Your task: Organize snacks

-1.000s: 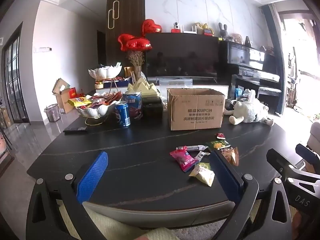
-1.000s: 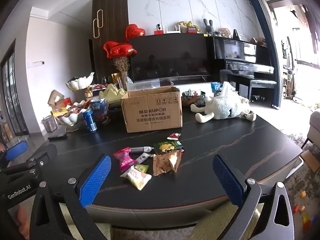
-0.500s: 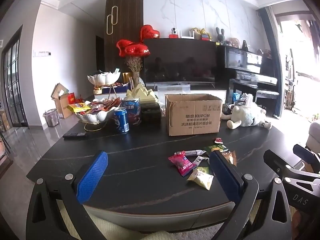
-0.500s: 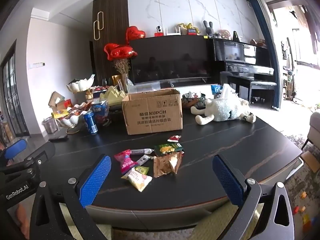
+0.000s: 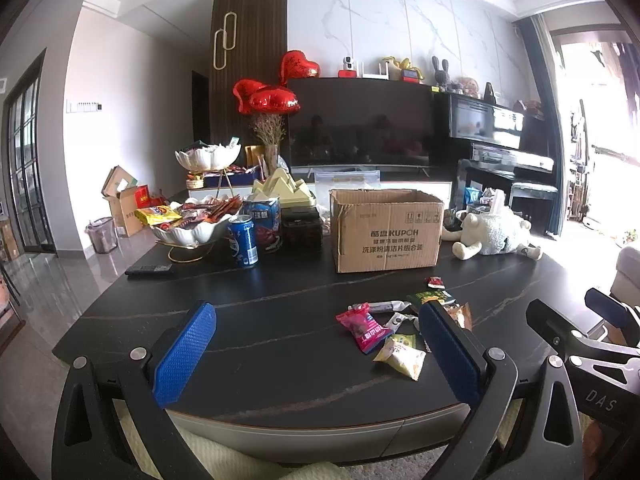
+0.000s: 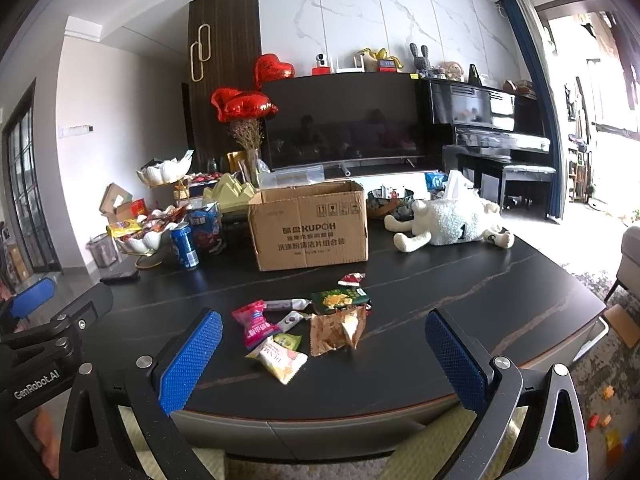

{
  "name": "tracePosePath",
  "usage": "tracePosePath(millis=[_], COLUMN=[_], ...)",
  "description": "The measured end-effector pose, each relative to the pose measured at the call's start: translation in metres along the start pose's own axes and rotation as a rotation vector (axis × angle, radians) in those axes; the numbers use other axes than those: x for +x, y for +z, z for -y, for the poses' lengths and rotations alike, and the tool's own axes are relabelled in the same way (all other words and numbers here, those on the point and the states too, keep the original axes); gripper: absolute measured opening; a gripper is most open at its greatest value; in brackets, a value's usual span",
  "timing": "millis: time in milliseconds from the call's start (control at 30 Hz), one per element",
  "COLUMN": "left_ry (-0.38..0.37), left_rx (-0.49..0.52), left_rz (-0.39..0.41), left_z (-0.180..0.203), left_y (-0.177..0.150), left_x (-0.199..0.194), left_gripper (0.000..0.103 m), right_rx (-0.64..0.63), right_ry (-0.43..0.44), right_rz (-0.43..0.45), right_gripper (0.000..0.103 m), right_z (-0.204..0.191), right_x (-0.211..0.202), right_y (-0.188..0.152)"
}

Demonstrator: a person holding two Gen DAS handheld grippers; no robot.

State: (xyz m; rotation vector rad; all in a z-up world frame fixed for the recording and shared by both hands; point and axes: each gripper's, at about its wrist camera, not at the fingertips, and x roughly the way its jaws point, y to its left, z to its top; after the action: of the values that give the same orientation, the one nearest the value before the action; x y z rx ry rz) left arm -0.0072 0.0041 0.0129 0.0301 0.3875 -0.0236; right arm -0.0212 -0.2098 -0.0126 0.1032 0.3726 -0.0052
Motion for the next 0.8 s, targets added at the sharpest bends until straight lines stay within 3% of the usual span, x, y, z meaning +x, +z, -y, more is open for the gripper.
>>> tracePosePath(millis=[800], left_ry=[0.000], left_rx=[-0.002], left_rz=[0.003], left_z=[-0.0004], left_y=[0.0021], left_x=[-0.0009], left_gripper=[0.103], right_rx=[-0.002], right_ry=[-0.001], right_rz=[0.005], right_gripper=[0.103], right_z=[-0.0018], right_x=[-0.0015], right_y=[0.0004])
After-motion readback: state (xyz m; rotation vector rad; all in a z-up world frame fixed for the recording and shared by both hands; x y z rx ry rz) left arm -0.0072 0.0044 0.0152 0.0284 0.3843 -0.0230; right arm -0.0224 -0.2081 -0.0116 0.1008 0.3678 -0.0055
